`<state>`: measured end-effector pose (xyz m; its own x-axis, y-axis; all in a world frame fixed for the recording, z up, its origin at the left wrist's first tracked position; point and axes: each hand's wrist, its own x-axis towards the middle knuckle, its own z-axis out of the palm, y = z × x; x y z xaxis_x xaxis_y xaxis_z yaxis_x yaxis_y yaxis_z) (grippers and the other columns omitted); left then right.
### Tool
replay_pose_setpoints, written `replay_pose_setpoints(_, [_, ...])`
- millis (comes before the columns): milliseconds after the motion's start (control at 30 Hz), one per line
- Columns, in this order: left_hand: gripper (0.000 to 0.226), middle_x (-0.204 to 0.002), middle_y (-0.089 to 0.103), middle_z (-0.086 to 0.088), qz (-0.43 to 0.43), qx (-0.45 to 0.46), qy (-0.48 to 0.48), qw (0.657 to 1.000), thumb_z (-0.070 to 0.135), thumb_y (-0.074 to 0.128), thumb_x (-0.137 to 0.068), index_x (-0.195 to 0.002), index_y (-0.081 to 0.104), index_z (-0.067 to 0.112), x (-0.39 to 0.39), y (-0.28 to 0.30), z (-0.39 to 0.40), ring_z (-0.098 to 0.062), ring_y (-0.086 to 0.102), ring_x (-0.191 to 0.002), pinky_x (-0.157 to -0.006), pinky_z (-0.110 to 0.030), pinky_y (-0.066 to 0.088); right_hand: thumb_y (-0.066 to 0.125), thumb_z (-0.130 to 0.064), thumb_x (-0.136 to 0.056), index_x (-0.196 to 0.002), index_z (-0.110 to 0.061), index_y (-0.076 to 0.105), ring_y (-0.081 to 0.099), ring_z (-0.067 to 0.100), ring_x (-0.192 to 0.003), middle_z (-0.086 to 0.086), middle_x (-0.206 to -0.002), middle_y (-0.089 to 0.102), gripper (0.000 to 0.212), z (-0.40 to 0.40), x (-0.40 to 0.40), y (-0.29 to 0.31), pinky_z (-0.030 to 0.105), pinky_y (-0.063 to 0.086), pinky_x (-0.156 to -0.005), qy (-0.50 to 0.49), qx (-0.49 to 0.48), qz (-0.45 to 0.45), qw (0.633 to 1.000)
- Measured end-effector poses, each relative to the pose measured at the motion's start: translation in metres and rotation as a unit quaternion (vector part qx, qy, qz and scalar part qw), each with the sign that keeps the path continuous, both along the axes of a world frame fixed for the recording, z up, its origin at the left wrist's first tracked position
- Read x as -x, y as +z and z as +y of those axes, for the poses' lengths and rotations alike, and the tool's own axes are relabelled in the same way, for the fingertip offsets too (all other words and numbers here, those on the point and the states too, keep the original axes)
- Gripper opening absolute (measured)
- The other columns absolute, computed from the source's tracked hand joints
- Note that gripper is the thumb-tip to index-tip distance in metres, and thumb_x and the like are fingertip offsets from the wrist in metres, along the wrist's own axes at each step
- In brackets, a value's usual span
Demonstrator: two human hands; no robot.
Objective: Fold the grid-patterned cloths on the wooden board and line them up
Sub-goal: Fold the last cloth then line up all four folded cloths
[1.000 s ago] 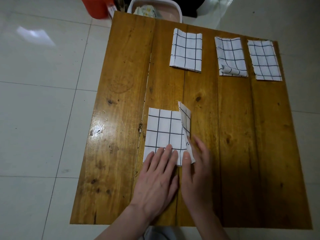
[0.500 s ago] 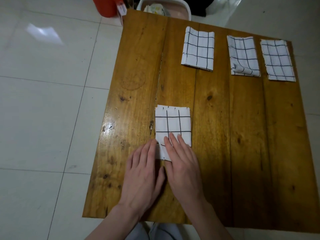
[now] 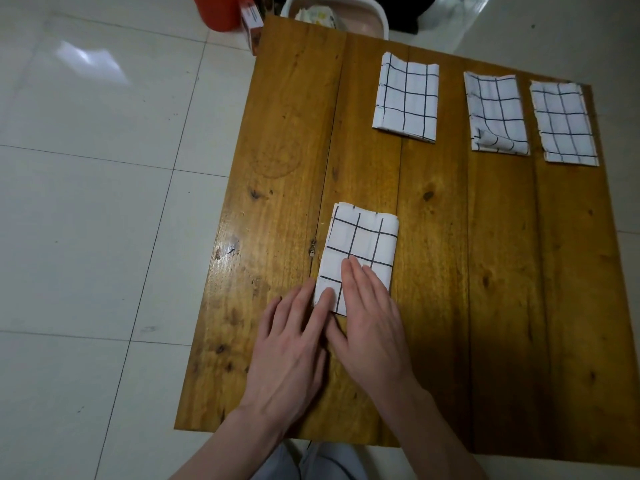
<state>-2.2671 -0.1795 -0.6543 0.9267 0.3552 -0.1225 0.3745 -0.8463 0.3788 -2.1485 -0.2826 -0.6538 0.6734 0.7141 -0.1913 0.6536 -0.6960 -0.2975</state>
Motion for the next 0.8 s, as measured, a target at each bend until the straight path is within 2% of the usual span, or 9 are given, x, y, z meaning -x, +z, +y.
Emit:
replay_pose_setpoints(100, [0.071, -0.165, 0.037, -0.013, 0.011, -0.015, -0.006, 1.000, 0.027, 0.065, -0.088, -0.155, 0.045, 0.017, 0.002, -0.002, 0.002, -0.030, 0.036, -0.150, -0.123, -0.050, 0.023, 0.040, -0.044, -0.102, -0.166, -0.019, 0.019, 0.015, 0.014, -0.159, -0.002, -0.172, 0.021, 0.072, 0.002, -0.003, 0.008, 0.040, 0.021, -0.128, 0.007, -0.008, 0.029, 1.000])
replay_pose_setpoints(200, [0.066, -0.167, 0.033, -0.014, 0.028, -0.029, -0.018, 0.999, 0.034, 0.046, -0.094, -0.158, 0.042, 0.016, 0.003, -0.002, 0.003, -0.031, 0.033, -0.152, -0.125, -0.050, 0.020, 0.038, -0.028, -0.096, -0.160, -0.015, 0.036, 0.027, 0.015, -0.156, 0.001, -0.166, 0.037, 0.065, 0.000, -0.015, 0.018, 0.046, 0.030, -0.125, -0.010, -0.066, 0.032, 0.997])
replay_pose_setpoints(333, [0.063, -0.170, 0.030, -0.012, 0.032, -0.038, -0.038, 0.998, 0.041, 0.037, -0.103, -0.161, 0.037, 0.016, 0.004, -0.001, 0.007, -0.029, 0.027, -0.157, -0.126, -0.054, 0.020, 0.035, -0.016, -0.096, -0.149, -0.012, 0.050, 0.031, 0.021, -0.155, 0.006, -0.163, 0.042, 0.056, -0.014, -0.055, 0.017, 0.054, 0.032, -0.124, 0.053, -0.071, -0.028, 0.996])
replay_pose_setpoints(433, [0.070, -0.174, 0.015, -0.006, 0.046, -0.051, -0.065, 0.996, 0.058, 0.030, -0.108, -0.166, 0.023, 0.019, 0.005, -0.003, 0.015, -0.024, 0.007, -0.162, -0.128, -0.056, 0.012, 0.039, -0.021, -0.103, -0.150, -0.016, 0.051, 0.024, 0.020, -0.158, 0.005, -0.168, 0.033, 0.049, -0.027, -0.084, 0.012, 0.055, 0.025, -0.126, 0.131, -0.019, -0.068, 0.989])
replay_pose_setpoints(533, [0.076, -0.175, 0.011, -0.006, 0.050, -0.063, -0.074, 0.994, 0.065, 0.028, -0.107, -0.167, 0.019, 0.020, 0.004, -0.004, 0.025, -0.024, 0.001, -0.162, -0.128, -0.056, 0.007, 0.039, -0.031, -0.107, -0.154, -0.020, 0.049, 0.029, 0.019, -0.156, 0.005, -0.167, 0.036, 0.049, -0.039, -0.097, 0.010, 0.057, 0.028, -0.124, 0.166, 0.021, -0.080, 0.983])
replay_pose_setpoints(700, [0.077, -0.175, 0.009, -0.008, 0.039, -0.062, -0.034, 0.997, 0.061, 0.029, -0.107, -0.168, 0.011, 0.017, -0.011, 0.003, 0.041, -0.025, 0.000, -0.162, -0.130, -0.057, 0.008, 0.044, -0.043, -0.105, -0.157, -0.022, 0.043, 0.047, 0.026, -0.142, 0.009, -0.158, 0.046, 0.056, -0.043, -0.070, 0.011, 0.048, 0.048, -0.107, 0.088, 0.068, -0.122, 0.986])
replay_pose_setpoints(800, [0.075, -0.174, 0.017, -0.007, 0.018, -0.049, -0.053, 0.997, 0.054, 0.035, -0.107, -0.168, 0.012, 0.016, -0.017, 0.008, 0.038, -0.023, 0.005, -0.162, -0.130, -0.054, 0.012, 0.057, -0.045, -0.100, -0.154, -0.018, 0.048, 0.056, 0.031, -0.131, 0.015, -0.149, 0.055, 0.061, -0.036, -0.042, 0.014, 0.046, 0.054, -0.094, 0.019, 0.085, -0.140, 0.986])
